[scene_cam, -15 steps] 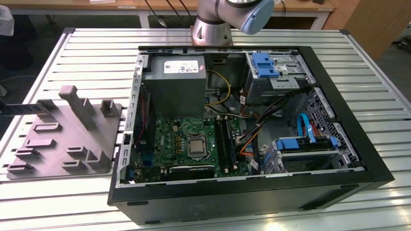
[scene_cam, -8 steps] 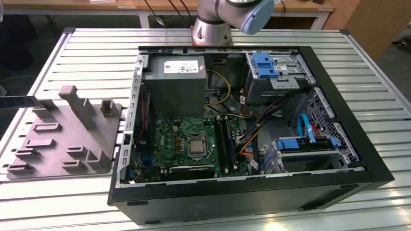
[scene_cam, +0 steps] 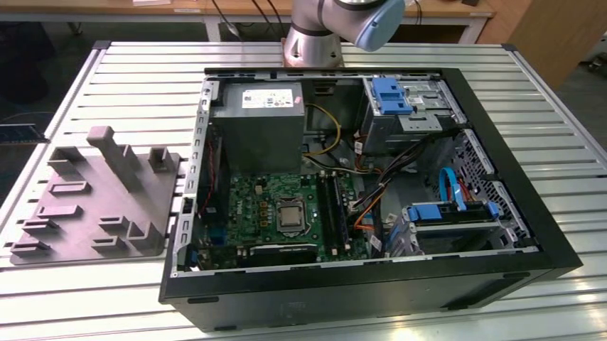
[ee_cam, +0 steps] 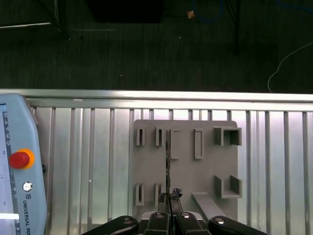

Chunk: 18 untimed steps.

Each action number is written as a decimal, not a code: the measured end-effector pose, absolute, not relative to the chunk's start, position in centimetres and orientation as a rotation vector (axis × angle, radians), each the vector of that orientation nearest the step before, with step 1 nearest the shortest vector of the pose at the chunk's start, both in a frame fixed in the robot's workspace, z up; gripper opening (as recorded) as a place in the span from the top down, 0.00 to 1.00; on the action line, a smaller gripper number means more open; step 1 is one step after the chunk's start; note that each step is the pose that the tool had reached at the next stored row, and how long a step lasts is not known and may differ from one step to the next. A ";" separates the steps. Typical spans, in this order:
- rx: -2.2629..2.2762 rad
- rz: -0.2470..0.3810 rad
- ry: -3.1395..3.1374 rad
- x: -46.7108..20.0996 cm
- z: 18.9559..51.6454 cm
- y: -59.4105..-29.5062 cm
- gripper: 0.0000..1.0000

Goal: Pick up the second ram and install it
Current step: 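Pick up the second ram and move it above second insertion slot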

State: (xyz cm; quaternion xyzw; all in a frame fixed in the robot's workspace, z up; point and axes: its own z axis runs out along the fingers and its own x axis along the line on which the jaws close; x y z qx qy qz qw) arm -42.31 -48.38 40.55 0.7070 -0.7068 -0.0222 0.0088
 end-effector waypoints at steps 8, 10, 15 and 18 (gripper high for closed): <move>2.209 -0.070 -2.208 -42.3 43.0 -48.4 0.89; 2.209 -0.070 -2.209 -42.3 43.7 -48.4 0.89; 2.210 -0.071 -2.209 -42.3 44.9 -48.4 0.89; 2.209 -0.071 -2.209 -42.3 45.4 -48.4 0.89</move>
